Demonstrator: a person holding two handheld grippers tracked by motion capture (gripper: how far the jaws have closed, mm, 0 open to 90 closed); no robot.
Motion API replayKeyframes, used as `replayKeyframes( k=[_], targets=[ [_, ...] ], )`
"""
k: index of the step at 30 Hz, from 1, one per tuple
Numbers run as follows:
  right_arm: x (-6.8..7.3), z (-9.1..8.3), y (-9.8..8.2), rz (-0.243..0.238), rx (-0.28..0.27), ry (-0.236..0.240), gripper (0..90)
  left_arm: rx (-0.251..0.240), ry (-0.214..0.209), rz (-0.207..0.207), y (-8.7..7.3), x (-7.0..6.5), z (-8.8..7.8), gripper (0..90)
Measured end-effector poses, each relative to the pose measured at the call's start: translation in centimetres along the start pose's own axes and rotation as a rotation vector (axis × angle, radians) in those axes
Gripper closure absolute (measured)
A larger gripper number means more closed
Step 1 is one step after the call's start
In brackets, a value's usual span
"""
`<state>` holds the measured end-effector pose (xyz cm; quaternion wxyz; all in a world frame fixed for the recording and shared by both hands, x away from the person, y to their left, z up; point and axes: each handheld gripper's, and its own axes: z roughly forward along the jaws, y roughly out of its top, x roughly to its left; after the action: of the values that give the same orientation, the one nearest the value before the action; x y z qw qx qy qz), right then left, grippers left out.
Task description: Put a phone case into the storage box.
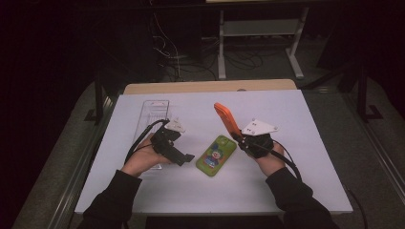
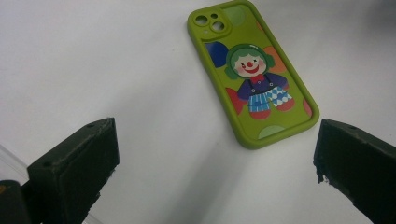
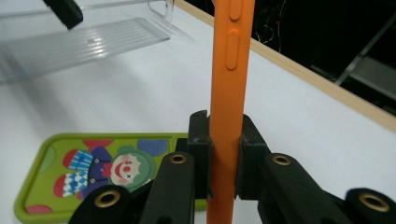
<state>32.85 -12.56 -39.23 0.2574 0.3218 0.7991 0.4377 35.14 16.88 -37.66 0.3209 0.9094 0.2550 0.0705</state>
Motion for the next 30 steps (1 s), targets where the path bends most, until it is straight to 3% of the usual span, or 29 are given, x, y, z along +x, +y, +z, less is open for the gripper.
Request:
replayKeyframes(
  k=[9, 15, 17, 22, 23, 30],
  targets=[
    [-1.5, 0.0, -0.5, 0.193, -0.029, 0.068, 78.2, -0.007, 0.002, -0.008, 0.0, 0.1, 0.0, 0.0],
    [-2.3, 0.0, -0.9, 0.287, -0.037, 0.088, 78.3, -0.017, 0.007, -0.018, 0.0, 0.2, -0.2, 0.0],
    [-2.4, 0.0, -0.9, 0.297, -0.043, 0.089, 78.3, -0.029, 0.013, -0.015, 0.0, 0.3, -0.3, 0.0],
    [-2.3, -0.1, -0.9, 0.300, -0.046, 0.087, 78.3, -0.087, 0.005, -0.059, 0.3, 0.5, -0.7, 0.0],
    [-2.3, -0.1, -1.0, 0.300, -0.046, 0.087, 78.3, -0.089, 0.010, -0.048, 0.3, 0.6, -0.9, 0.0],
    [-1.8, 0.1, -0.9, 0.302, -0.040, 0.098, 78.4, -0.187, -0.003, -0.092, 1.1, 0.9, -1.2, 0.0]
  ],
)
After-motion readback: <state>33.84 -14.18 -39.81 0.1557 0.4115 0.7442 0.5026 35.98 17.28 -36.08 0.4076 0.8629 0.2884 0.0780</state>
